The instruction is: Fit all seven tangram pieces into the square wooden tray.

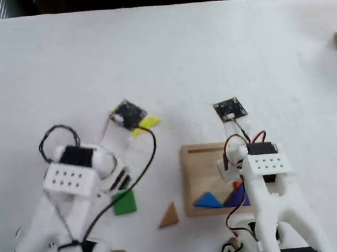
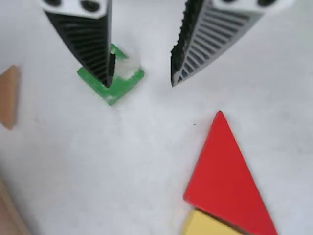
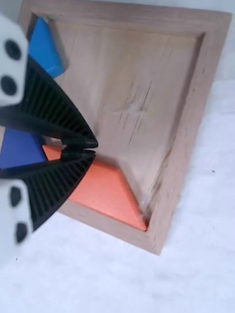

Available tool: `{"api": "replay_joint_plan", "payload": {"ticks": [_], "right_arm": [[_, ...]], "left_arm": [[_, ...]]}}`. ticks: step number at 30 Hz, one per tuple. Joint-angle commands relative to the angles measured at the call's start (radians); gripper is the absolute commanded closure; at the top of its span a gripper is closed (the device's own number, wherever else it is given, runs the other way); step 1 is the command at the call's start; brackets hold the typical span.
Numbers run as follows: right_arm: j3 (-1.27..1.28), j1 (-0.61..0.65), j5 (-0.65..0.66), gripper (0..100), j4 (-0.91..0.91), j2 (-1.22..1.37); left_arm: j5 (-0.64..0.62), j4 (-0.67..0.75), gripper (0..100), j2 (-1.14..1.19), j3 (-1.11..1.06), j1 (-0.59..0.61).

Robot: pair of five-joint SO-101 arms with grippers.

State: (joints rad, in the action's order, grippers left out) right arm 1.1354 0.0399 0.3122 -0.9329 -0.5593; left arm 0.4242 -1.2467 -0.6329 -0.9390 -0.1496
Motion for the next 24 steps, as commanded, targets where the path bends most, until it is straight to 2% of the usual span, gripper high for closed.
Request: {"api": "replay_joint_plan", "payload": {"ticks": [1,7,14,19,24], "right_arm": [[-0.003,-0.018,0.012,97.8,0.012,-0.012],[-0.002,-0.018,0.012,97.8,0.012,-0.012],[-0.002,-0.018,0.012,98.1,0.012,-0.012],[-0.002,-0.018,0.012,98.1,0.012,-0.012],[-0.002,-0.018,0.012,98.1,0.012,-0.012]], "left_arm": [[0.204,-0.057,76,-0.180,-0.115,-0.030],[0.450,-0.164,76,-0.131,-0.120,-0.048],[0.565,-0.106,76,-0.005,-0.068,-0.071],[0.603,-0.018,76,0.088,-0.083,-0.168],[0.537,0.087,71,0.157,-0.083,-0.205]]}}
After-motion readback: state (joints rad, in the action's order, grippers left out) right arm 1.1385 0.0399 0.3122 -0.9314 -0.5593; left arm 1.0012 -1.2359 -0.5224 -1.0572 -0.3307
